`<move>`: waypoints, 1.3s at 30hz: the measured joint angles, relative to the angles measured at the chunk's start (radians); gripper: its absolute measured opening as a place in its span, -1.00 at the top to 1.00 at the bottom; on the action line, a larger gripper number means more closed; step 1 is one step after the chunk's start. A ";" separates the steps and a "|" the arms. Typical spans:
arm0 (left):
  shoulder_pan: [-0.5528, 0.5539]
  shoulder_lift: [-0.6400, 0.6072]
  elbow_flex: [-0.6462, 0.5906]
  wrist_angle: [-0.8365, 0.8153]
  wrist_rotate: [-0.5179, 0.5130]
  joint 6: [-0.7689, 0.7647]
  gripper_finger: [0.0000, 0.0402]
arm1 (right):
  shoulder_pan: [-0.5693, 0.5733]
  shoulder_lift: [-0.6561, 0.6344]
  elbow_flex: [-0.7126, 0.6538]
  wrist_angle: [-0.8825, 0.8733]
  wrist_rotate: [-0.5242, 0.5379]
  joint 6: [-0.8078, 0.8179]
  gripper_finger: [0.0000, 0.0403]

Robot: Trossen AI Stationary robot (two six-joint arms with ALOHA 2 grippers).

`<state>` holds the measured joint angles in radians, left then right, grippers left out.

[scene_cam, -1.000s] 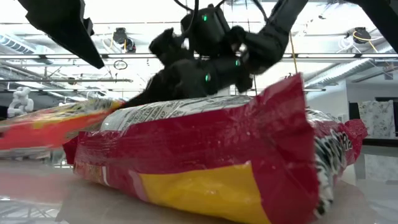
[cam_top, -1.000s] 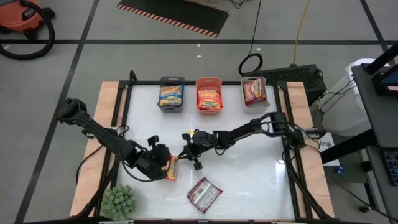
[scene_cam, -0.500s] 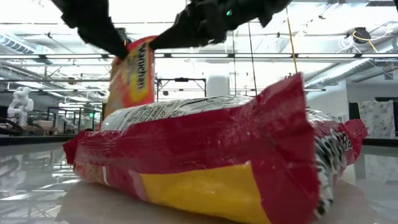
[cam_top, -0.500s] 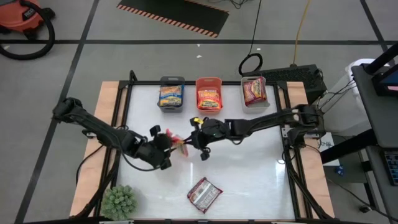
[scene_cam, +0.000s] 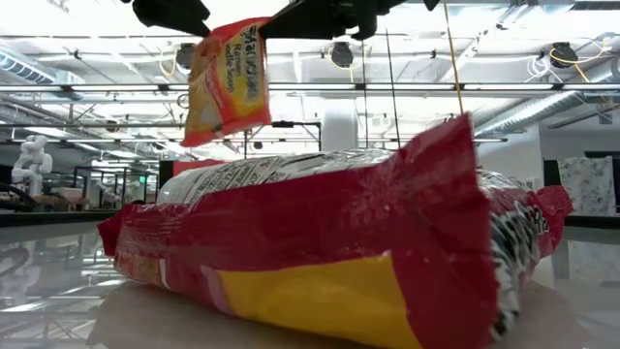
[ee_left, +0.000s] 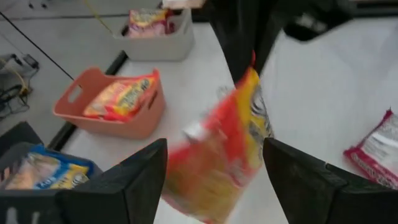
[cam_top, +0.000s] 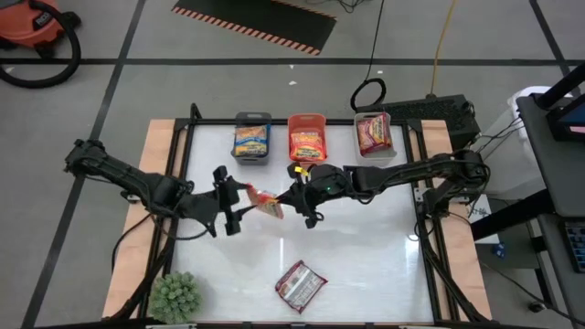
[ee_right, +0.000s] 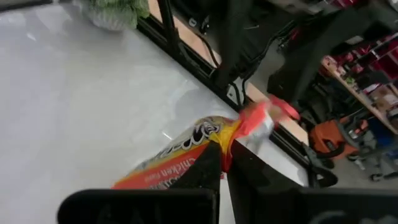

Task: Sort Maruchan noodles
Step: Put the orange noodle pack into the orange bin

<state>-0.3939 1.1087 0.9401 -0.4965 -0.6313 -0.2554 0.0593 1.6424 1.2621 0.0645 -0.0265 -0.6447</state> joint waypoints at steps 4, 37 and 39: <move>0.028 -0.046 0.000 0.013 0.017 0.058 -0.35 | -0.013 0.000 0.000 -0.001 -0.003 -0.055 0.99; 0.353 0.128 0.000 0.133 0.476 0.246 -0.35 | -0.057 0.002 0.000 0.138 0.132 -0.093 0.99; 0.357 0.130 0.000 0.143 0.468 0.246 -0.35 | -0.058 0.002 0.000 0.148 0.133 -0.092 0.99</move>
<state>-0.0369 1.2392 0.9401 -0.3537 -0.1628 -0.0089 0.0017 1.6444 1.2621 0.2128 0.1068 -0.7369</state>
